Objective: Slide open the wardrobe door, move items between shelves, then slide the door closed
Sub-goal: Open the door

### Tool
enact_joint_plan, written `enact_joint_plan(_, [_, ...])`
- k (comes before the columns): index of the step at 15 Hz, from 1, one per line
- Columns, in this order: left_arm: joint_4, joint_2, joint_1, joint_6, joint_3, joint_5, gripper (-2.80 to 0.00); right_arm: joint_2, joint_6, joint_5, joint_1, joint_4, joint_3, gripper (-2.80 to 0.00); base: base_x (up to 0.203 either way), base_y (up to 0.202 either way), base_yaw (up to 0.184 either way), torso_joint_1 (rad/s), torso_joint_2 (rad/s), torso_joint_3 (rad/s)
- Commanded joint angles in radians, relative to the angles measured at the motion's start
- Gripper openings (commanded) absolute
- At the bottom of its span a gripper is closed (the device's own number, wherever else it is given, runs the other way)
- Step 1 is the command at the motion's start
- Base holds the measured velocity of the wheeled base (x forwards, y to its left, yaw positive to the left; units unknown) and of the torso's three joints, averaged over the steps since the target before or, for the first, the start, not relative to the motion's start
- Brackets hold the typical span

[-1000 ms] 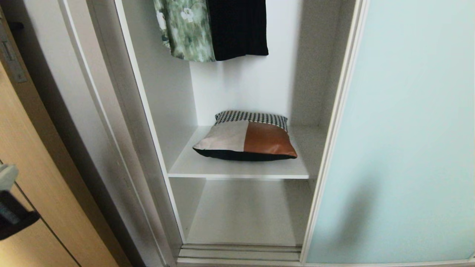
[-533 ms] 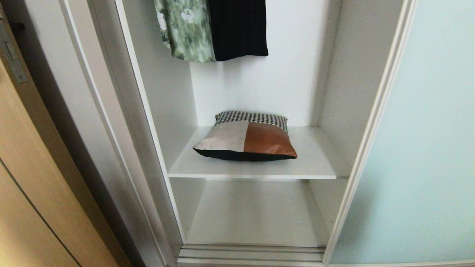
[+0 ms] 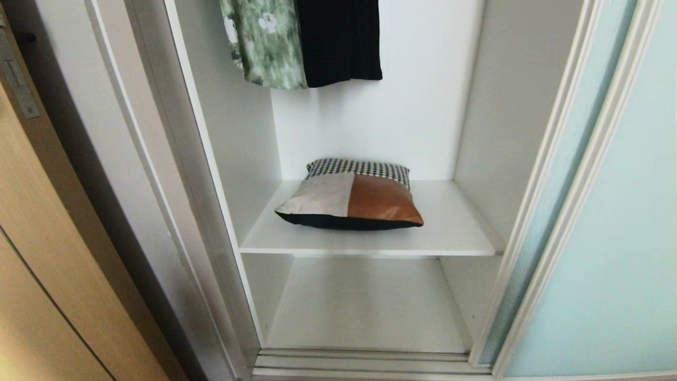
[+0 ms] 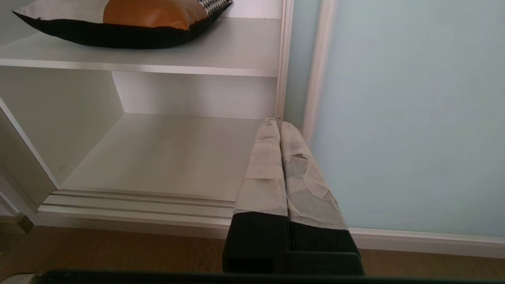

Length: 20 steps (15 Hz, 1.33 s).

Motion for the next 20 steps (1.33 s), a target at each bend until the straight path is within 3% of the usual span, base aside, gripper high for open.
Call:
enact_joint_plan(1, [0.007, -0.004, 0.001, 0.0, 0.003, 0.0, -2.8, 0.001, 0.0, 0.001, 0.0, 0.0, 0.0, -2.8, 0.0, 0.0, 0.0, 0.0, 0.0, 0.0])
enact_joint_plan(20, [0.007, -0.005, 0.001, 0.0, 0.003, 0.0, -2.8, 0.001, -0.005, 0.001, 0.0, 0.001, 0.0, -2.8, 0.0, 0.0, 0.0, 0.0, 0.0, 0.0])
